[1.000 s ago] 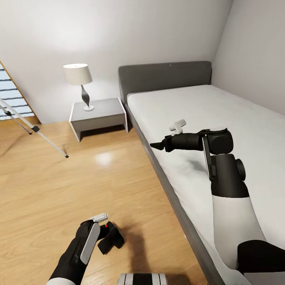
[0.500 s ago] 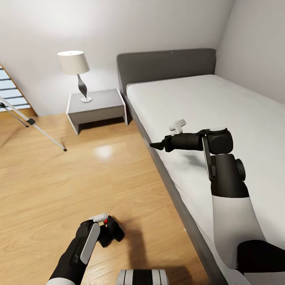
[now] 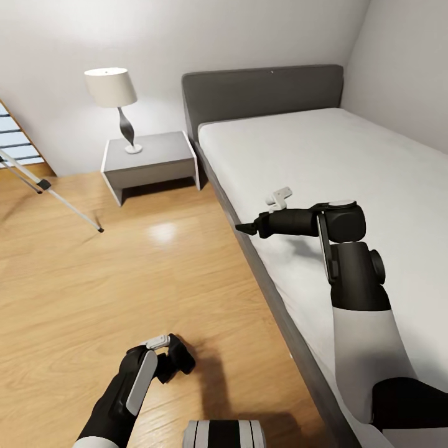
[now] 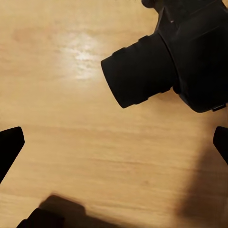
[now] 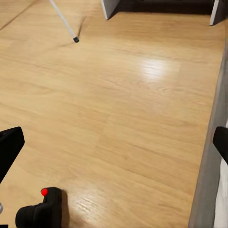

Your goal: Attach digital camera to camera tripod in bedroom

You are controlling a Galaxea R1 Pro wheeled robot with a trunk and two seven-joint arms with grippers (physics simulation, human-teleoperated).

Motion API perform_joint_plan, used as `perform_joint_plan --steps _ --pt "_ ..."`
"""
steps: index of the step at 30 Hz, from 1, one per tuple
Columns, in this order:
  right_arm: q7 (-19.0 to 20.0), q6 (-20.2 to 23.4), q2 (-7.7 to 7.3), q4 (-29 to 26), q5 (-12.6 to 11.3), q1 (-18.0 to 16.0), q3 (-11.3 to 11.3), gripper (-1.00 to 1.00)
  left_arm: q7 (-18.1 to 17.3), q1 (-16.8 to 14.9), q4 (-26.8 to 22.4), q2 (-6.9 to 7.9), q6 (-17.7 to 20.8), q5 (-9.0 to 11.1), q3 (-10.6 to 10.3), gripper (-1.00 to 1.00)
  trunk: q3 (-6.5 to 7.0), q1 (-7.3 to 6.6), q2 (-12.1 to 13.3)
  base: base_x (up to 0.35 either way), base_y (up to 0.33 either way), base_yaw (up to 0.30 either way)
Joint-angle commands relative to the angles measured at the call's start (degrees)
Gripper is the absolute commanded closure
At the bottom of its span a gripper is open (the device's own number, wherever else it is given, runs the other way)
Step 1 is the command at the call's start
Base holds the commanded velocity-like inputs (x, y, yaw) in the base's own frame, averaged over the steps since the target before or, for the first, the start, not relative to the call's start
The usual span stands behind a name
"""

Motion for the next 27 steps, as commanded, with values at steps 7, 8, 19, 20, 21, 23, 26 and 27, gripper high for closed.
perform_joint_plan --steps 7,8,19,20,21,23,26,27 --pt "0.27 0.27 0.10 -0.31 0.69 -0.05 2.50 -1.00 0.49 -0.02 -0.19 -0.07 0.10 0.60 0.09 -1.00 -0.04 -0.01 -0.02 0.000 0.000 0.000" --pt "0.25 0.27 0.11 -0.34 0.71 -0.05 2.99 -1.00 0.49 -0.02 -0.20 -0.08 0.10 0.60 0.09 -1.00 -0.04 -0.01 -0.02 0.000 0.000 0.000" --pt "0.16 0.27 0.20 -0.46 0.77 -0.05 5.02 -1.00 0.49 -0.02 -0.22 -0.08 0.10 0.60 0.06 -1.00 -2.48 0.27 -0.17 0.000 0.000 0.000" --pt "0.16 0.27 0.19 -0.46 0.77 -0.05 5.06 -1.00 0.49 -0.02 -0.22 -0.08 0.10 0.60 0.06 -1.00 -2.70 0.30 -0.18 0.000 0.000 0.000" --pt "0.16 0.27 0.18 -0.46 0.77 -0.05 5.09 -1.00 0.47 -0.02 -0.22 -0.08 0.10 0.60 0.07 -1.00 -2.92 0.32 -0.19 0.000 0.000 0.000" --pt "0.15 0.27 0.17 -0.46 0.77 -0.05 5.14 -1.00 0.46 -0.02 -0.22 -0.07 0.10 0.60 0.07 -1.00 -3.37 0.38 -0.22 0.000 0.000 0.000" --pt "0.15 0.27 0.16 -0.47 0.78 -0.05 5.19 -1.00 0.46 -0.02 -0.22 -0.08 0.10 0.60 0.03 -1.00 -4.03 0.45 -0.26 0.000 0.000 0.000" --pt "0.15 0.27 0.18 -0.47 0.78 -0.05 5.20 -1.00 0.46 -0.02 -0.22 -0.08 0.10 0.60 0.04 -1.00 -4.25 0.48 -0.27 0.000 0.000 0.000"
